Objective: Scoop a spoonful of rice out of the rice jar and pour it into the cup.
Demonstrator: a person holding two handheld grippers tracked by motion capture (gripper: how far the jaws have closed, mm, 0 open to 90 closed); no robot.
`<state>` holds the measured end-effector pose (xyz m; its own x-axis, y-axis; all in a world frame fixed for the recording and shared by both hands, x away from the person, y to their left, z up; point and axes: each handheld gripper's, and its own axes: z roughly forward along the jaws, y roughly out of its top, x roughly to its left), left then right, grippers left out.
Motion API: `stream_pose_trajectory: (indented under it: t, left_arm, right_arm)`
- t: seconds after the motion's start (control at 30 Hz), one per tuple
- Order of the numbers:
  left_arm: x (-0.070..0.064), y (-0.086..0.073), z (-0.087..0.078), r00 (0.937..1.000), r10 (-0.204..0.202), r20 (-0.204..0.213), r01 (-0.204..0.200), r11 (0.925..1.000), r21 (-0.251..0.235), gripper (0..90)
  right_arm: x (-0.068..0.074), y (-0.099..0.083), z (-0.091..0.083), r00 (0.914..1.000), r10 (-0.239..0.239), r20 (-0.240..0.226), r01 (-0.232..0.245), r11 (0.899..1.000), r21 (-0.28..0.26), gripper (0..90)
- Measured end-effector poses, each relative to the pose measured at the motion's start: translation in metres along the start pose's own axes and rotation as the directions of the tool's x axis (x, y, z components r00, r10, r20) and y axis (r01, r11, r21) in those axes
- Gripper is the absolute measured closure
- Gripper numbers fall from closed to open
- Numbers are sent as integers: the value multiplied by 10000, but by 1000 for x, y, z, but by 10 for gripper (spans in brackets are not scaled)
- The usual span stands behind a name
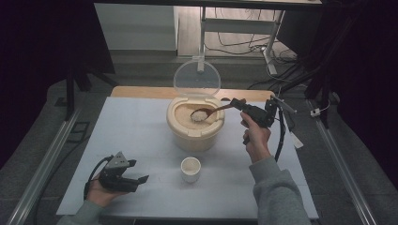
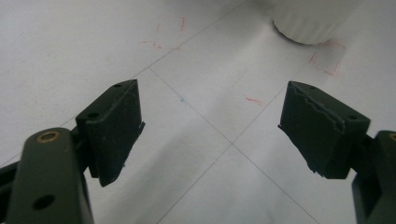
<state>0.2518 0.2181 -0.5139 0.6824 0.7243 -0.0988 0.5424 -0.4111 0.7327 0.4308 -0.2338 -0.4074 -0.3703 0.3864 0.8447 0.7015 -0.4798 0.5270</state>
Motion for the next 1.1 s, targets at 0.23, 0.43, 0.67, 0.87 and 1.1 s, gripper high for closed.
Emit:
stream_pose_trajectory:
  t: [0.23, 0.43, 0.67, 0.87, 1.1]
  left_arm:
    - [0, 0, 0, 10000, 9, 0, -9, 10000, 7, 208]
    - [0, 0, 0, 10000, 21, -6, -21, 10000, 22, 209]
    - [0, 0, 0, 10000, 22, 6, -22, 10000, 15, 209]
    - [0, 0, 0, 10000, 14, 13, -14, 10000, 7, 209]
    - [0, 0, 0, 10000, -9, 9, 9, 10000, -6, 209]
  right_arm:
    - [2, 0, -3, 9998, 98, -179, -95, 9998, 155, 831]
    - [3, 0, -4, 9995, 167, -250, -160, 9995, 279, 831]
    - [5, -1, -7, 9989, 249, -402, -231, 9987, 457, 831]
    - [9, -6, -13, 9974, 315, -641, -263, 9964, 800, 831]
    - [14, -18, -21, 9967, 234, -783, -131, 9914, 1301, 831]
